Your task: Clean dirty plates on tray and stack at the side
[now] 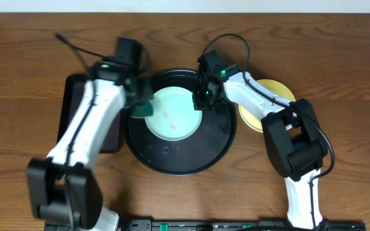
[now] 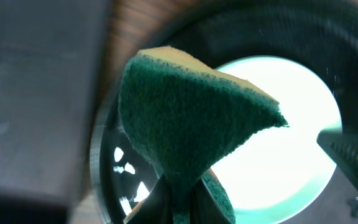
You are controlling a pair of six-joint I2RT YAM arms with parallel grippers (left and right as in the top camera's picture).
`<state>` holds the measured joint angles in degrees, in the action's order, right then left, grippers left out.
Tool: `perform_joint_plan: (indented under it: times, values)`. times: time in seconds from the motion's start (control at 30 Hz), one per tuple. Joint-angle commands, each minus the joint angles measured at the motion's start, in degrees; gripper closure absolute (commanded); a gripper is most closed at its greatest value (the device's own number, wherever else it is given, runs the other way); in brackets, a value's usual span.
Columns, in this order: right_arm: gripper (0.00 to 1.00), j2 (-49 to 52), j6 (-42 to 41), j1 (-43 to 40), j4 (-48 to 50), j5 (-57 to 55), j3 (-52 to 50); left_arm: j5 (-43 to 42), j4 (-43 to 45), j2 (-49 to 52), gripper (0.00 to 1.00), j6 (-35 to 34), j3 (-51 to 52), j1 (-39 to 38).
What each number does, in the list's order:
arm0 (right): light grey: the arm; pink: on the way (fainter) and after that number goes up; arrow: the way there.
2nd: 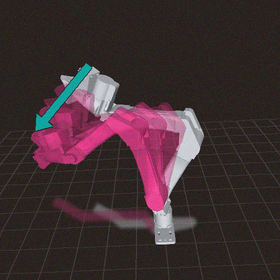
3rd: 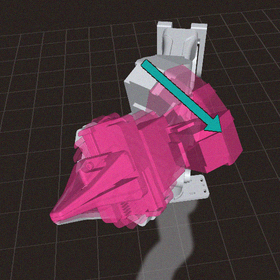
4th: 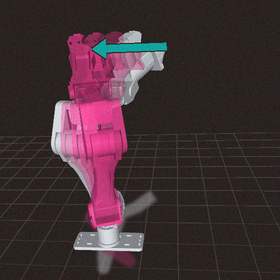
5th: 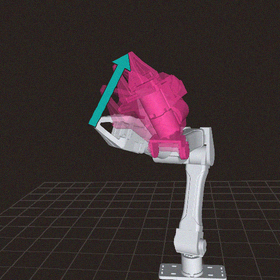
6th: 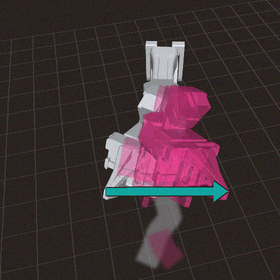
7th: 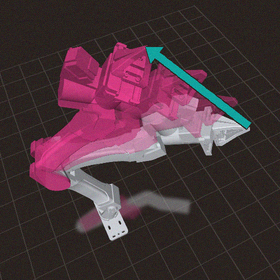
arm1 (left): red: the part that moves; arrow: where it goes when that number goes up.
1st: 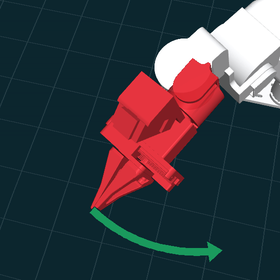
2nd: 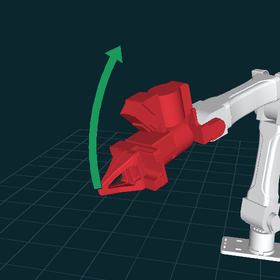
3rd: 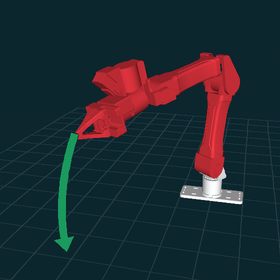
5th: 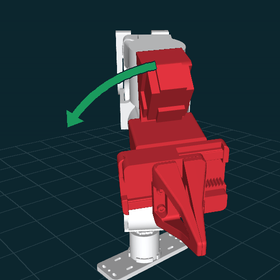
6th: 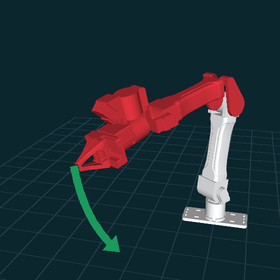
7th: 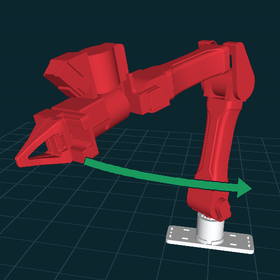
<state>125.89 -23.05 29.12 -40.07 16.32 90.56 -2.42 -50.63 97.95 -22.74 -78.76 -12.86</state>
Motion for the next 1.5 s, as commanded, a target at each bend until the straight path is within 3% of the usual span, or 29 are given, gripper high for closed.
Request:
perform_joint_plan:
  times: [0.0,0.43,0.63,0.8,0.9,1.07,1.23,1.37,1.47]
  values:
    - [0.99,1.14,-1.33,0.33,0.04,-3.43,-1.49,-1.07,1.14,4.04,0.93,-1.77,0.66,-2.8]
    - [0.99,1.14,-1.27,0.33,0.09,-3.43,-1.49,-2.03,4.87,14.16,0.92,-2.21,0.66,-7.76]
    - [0.99,1.14,-1.11,0.35,0.13,-3.43,-1.49,-8.74,5.6,14.29,0.93,12.11,0.66,-9.33]
    - [0.99,1.14,-1.09,0.35,0.13,-3.43,-1.49,-8.7,7.13,14.29,0.93,13.22,0.66,-9.05]
    - [0.99,1.14,-1.11,0.35,0.11,-3.43,-1.49,-5.22,8.94,14.29,0.93,8.74,0.66,-9.07]
    - [0.99,1.14,-1.09,0.35,0.09,-3.43,-1.49,7.58,8.04,14.32,0.93,-8.39,0.66,-9.07]
    - [0.99,1.14,-1.09,0.35,0.09,-3.43,-1.49,7.58,5.55,14.32,0.93,-16.02,0.66,-9.2]
    - [0.99,1.14,-1.09,0.35,0.09,-3.43,-1.49,0.57,3.28,14.32,0.93,-15.39,0.66,-9.25]
    - [0.99,1.14,-1.09,0.35,0.09,-3.43,-1.49,-11.5,3.61,14.32,0.93,-5.95,0.66,-9.25]
